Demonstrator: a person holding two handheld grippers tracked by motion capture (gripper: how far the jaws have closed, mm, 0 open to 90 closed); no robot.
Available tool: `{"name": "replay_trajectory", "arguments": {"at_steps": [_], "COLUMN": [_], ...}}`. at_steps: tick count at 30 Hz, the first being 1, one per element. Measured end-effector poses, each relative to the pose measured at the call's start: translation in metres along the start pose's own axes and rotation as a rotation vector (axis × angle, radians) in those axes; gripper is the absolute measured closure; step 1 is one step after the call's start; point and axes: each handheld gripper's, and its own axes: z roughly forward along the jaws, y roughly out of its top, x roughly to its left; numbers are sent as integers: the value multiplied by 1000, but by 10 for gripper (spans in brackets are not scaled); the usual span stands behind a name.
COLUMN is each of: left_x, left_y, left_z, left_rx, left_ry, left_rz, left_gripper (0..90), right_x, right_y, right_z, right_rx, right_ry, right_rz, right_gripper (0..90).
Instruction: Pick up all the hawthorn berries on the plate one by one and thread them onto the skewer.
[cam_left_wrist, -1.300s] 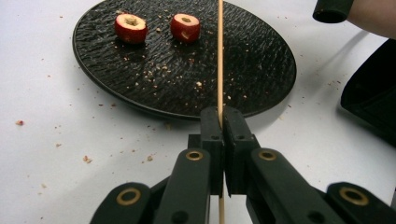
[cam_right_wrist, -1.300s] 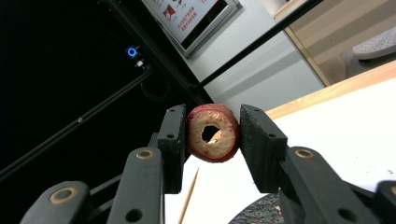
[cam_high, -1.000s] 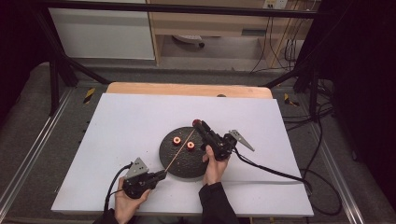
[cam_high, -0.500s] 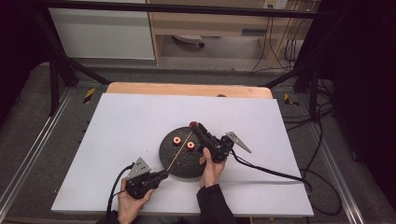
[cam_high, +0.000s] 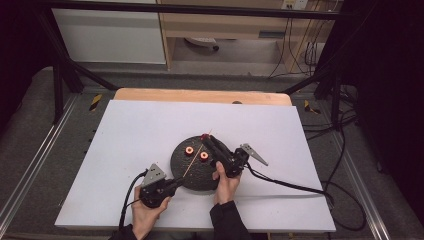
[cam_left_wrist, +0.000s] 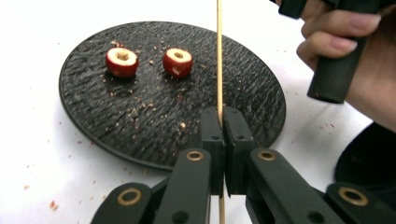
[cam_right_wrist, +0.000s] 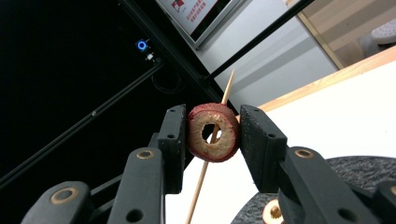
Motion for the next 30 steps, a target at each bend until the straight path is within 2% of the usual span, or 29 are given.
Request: {"name": "replay_trajectory", "arguments": {"at_steps": [8, 17, 30], "left_x": [0, -1, -4], "left_y": [13, 28, 41], "left_z": [8, 16, 26], "left_rx": [0, 4, 10], "left_ry": [-4, 0, -2], "left_rz": [-9, 18, 44], "left_gripper": [881, 882, 883], "right_x": [1, 3, 7], "right_y": [-4, -9, -20], "right_z": [-2, -6, -16], "right_rx": [15, 41, 133], "right_ry": [0, 8, 18], "right_rz": [2, -3, -14], "right_gripper": [629, 629, 628]}}
